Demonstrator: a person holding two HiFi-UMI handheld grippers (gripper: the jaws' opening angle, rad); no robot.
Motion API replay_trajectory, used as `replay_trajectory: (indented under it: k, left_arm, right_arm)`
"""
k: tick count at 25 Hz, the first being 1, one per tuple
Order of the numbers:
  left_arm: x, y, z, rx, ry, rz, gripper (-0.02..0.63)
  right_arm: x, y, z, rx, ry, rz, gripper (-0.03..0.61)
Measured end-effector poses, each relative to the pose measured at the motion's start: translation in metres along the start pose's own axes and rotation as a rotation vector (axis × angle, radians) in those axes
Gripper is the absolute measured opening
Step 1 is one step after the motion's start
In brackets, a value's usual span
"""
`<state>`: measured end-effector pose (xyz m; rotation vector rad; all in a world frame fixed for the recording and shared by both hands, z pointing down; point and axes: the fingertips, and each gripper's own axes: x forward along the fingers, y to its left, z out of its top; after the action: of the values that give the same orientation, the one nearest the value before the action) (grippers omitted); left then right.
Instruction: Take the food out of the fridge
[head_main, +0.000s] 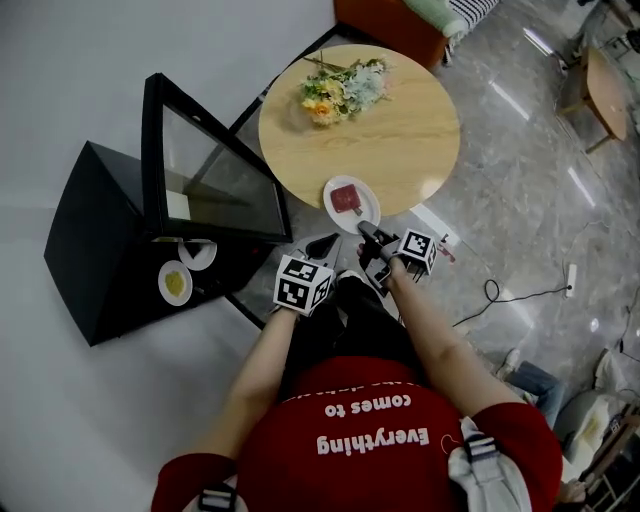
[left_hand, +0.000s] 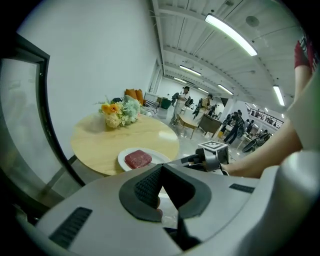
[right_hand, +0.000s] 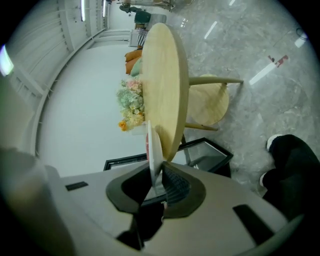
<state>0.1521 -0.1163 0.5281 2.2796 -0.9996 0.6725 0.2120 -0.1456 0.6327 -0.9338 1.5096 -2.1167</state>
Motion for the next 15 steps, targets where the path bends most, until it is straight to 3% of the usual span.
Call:
replay_trajectory:
  k: [6, 10, 15]
  left_arm:
    - [0.027, 0.004, -0.004, -0.023, 0.023, 0.012, -0.002]
    - [0.041, 0.001, -0.004, -0.027, 0.031, 0.005, -0.002]
    - [0.047, 0.003, -0.005, -0.034, 0.029, 0.003, -0.002]
  right_arm:
    - [0.004, -0.024, 0.009, -0.030, -0.007, -0.115, 0.041]
    - [0.008, -0.025, 0.018, 0.016, -0.039, -0.111, 0.040]
    - [0.015, -0.022, 0.020, -0.022, -0.042, -0.120, 0.067]
